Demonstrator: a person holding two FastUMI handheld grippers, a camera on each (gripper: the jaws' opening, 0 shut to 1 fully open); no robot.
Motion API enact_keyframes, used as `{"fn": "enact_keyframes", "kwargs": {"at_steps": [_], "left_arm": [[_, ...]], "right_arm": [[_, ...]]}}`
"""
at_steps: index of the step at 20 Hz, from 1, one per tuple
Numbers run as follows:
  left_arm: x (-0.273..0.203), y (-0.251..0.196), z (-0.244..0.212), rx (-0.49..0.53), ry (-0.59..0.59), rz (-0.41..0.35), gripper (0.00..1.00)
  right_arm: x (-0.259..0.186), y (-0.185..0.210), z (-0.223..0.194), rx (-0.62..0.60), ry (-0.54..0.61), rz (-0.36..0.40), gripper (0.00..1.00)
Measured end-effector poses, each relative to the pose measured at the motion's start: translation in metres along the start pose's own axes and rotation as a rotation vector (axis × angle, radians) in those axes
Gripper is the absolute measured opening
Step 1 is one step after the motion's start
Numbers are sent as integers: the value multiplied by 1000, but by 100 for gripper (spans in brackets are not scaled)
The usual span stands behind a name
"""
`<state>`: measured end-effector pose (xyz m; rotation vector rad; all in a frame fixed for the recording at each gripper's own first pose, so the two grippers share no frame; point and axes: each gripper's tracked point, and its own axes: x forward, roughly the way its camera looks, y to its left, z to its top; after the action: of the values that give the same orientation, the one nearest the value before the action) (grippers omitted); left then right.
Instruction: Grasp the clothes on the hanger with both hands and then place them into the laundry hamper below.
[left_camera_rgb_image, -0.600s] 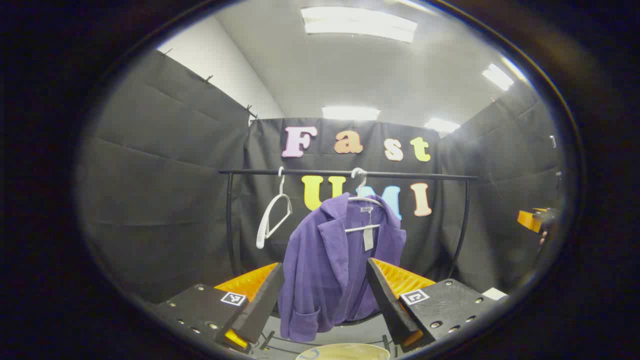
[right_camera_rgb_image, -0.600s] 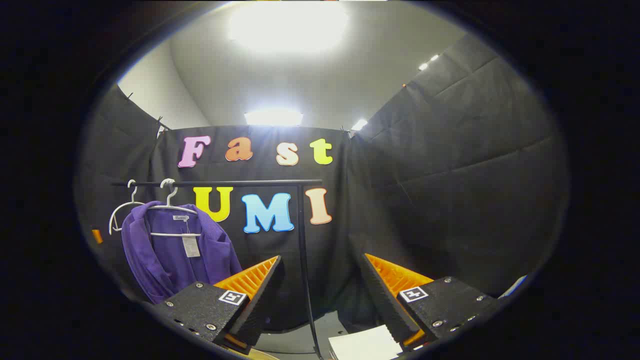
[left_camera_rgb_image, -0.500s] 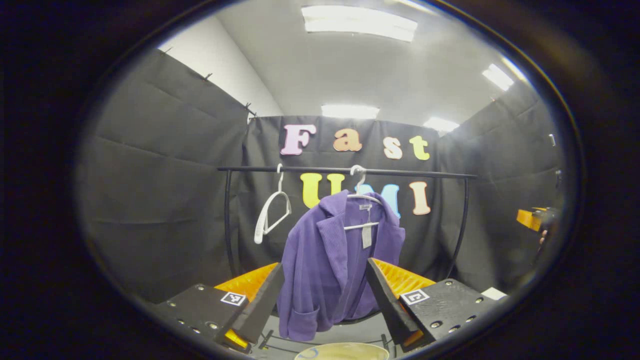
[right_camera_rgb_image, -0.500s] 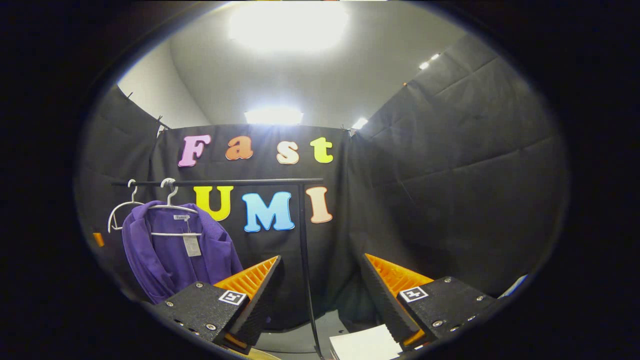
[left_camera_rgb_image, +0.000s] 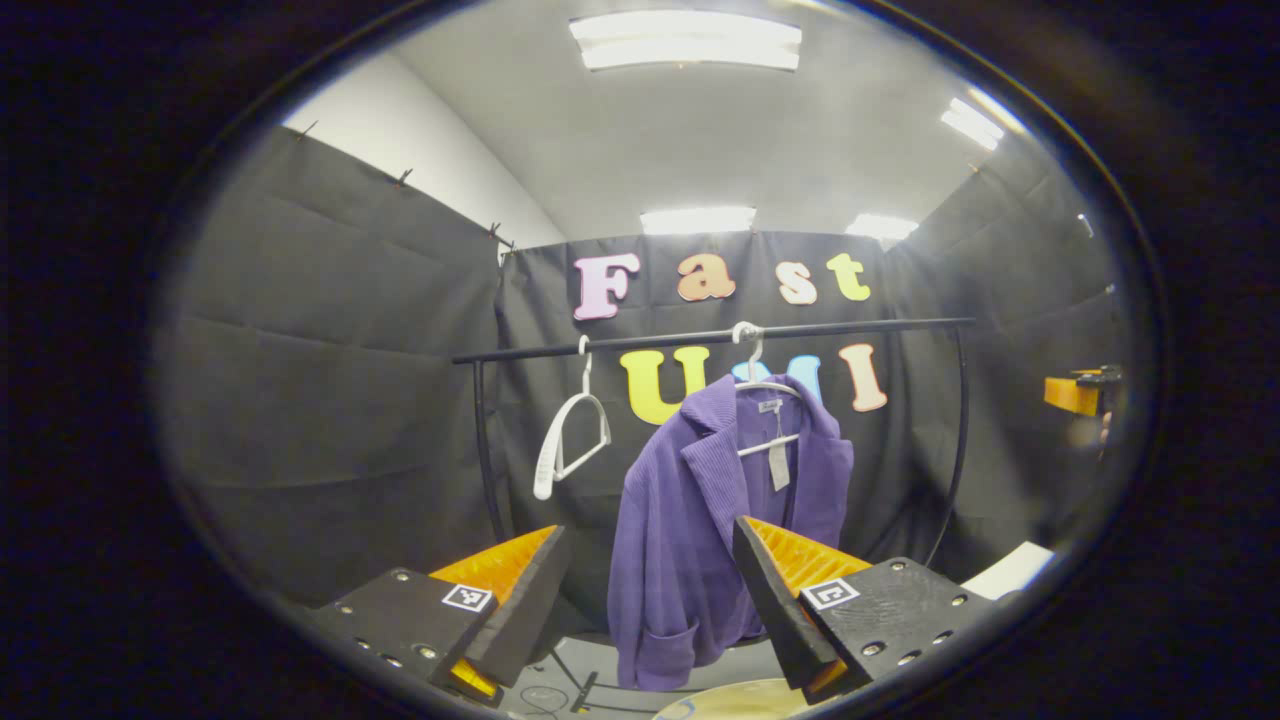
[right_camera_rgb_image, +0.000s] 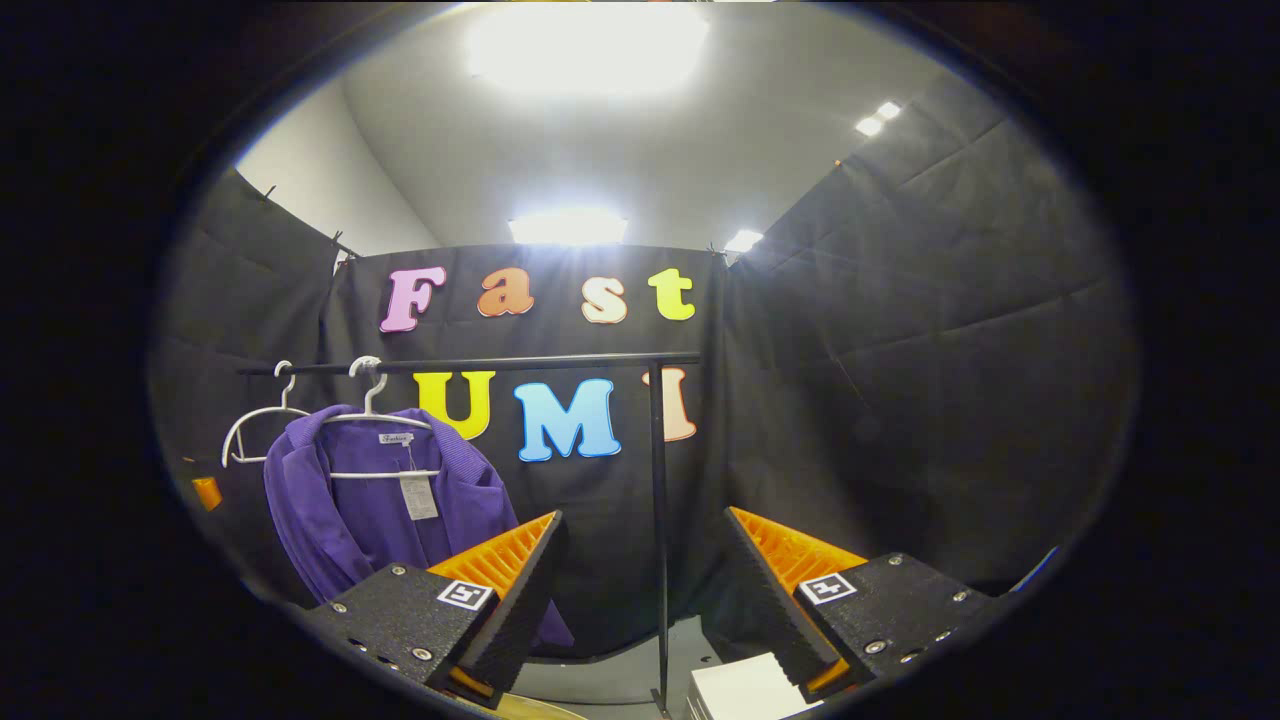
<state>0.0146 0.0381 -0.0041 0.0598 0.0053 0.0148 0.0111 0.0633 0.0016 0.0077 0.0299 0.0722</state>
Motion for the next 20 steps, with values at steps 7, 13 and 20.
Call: {"fn": "enact_keyframes", "kwargs": {"at_steps": [7, 13, 20], "left_arm": [[-4, 25, -17, -93, 35, 19, 100], [-4, 60, -13, -83, 64, 120, 100], [58, 9, 8, -260, 73, 75, 100]], "right_arm": [[5, 45, 3, -70, 7, 86, 95], [28, 103, 22, -83, 38, 200, 95], [79, 169, 29, -6, 48, 339, 95]]}}
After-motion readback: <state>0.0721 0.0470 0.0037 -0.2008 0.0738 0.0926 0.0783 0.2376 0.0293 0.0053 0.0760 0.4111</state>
